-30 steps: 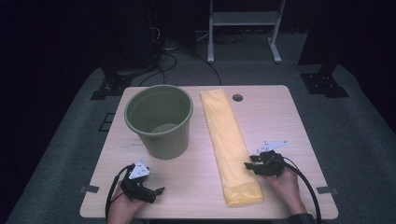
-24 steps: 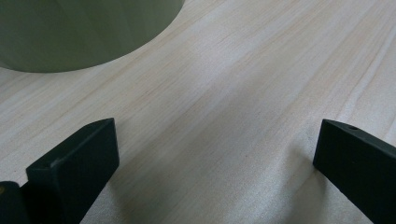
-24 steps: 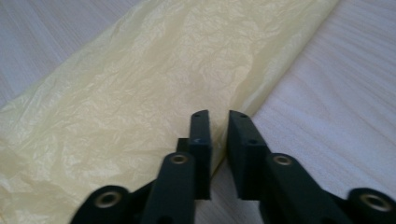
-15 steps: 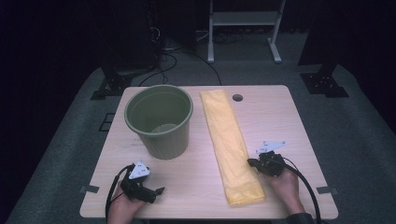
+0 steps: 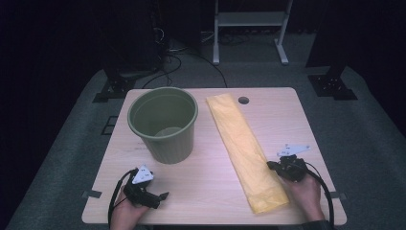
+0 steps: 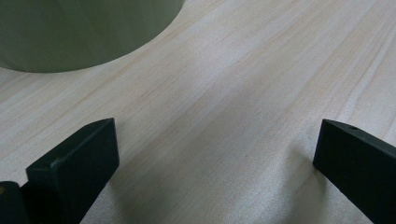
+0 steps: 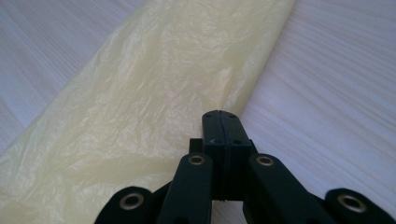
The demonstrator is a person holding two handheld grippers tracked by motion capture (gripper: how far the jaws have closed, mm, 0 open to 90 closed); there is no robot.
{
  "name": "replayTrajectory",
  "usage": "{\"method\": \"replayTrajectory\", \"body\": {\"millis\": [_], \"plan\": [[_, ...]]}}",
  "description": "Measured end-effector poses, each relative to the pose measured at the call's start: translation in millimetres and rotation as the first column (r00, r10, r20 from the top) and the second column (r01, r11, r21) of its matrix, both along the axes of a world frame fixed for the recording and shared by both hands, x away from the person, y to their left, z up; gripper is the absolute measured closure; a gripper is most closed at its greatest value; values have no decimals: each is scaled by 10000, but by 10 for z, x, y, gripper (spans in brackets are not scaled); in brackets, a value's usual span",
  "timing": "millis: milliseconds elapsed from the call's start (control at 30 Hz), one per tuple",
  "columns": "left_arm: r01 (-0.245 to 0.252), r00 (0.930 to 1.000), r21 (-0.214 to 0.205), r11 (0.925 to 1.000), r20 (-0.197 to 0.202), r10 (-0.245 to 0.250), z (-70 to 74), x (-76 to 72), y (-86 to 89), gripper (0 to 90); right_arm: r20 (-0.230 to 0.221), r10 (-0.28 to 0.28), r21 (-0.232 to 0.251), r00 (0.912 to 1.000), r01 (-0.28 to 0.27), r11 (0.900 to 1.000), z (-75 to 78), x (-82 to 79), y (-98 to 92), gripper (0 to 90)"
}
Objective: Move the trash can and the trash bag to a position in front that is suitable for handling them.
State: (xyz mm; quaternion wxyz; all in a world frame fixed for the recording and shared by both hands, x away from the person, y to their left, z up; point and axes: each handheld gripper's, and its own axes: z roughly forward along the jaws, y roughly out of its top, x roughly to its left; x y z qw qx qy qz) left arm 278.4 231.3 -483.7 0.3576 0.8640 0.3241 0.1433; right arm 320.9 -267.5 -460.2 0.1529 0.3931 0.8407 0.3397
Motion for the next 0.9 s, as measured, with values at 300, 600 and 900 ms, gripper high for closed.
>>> {"method": "replayTrajectory", "body": {"millis": [300, 600, 900], "plan": [[0, 10000, 5, 10000, 1, 0, 0, 0, 0, 0, 8, -423, -151, 9991, 423, 9990, -3, -152, -301, 900], [5, 10000, 7, 10000, 2, -5, 0, 0, 0, 0, 18, -1041, -169, 9946, 1041, 9944, -14, -331, -592, 900], [-1, 10000, 3, 10000, 2, 1, 0, 0, 0, 0, 592, -1203, 385, 9910, 1182, 9922, 90, -382, -611, 486]]}}
